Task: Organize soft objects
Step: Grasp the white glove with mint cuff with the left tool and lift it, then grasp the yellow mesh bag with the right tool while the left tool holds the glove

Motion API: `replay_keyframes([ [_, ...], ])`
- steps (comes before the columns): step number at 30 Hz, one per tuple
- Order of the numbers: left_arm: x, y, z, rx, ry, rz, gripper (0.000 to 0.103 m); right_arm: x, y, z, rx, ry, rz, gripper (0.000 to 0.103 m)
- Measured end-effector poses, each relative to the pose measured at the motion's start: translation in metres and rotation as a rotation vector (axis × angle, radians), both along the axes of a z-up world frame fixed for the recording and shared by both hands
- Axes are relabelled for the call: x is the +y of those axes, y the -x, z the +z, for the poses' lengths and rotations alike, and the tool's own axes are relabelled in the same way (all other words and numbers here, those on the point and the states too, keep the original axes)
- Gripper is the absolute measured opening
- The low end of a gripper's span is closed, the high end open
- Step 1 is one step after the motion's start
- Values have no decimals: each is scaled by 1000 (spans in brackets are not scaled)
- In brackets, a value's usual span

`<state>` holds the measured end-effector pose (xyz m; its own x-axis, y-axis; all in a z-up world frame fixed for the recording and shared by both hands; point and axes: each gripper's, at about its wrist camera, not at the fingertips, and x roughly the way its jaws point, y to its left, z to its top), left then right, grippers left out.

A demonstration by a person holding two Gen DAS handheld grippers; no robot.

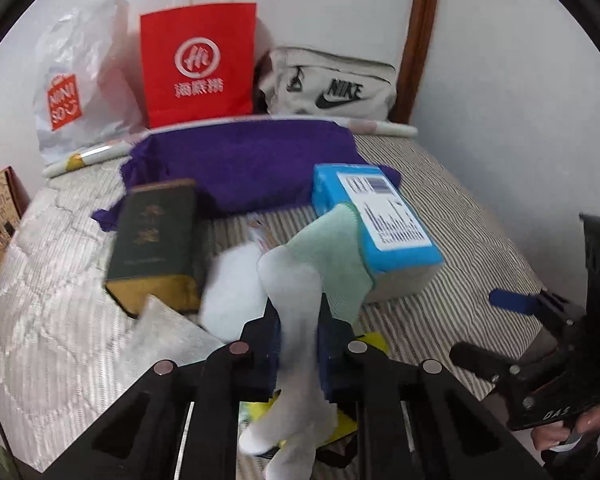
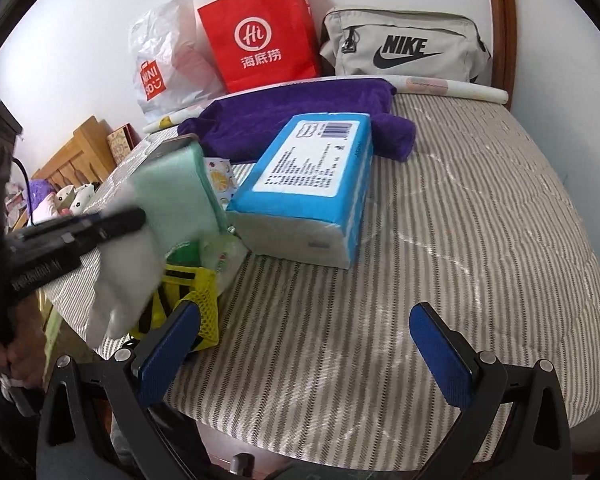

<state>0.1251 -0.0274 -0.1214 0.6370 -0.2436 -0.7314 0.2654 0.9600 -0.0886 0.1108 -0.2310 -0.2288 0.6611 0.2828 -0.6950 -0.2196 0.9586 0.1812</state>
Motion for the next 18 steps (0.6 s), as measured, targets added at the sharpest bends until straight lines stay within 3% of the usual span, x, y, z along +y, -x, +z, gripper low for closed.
replay_keyframes([
  [18,79,5,5,14,8,177,15,67,-10,-22,47,34,140,102],
])
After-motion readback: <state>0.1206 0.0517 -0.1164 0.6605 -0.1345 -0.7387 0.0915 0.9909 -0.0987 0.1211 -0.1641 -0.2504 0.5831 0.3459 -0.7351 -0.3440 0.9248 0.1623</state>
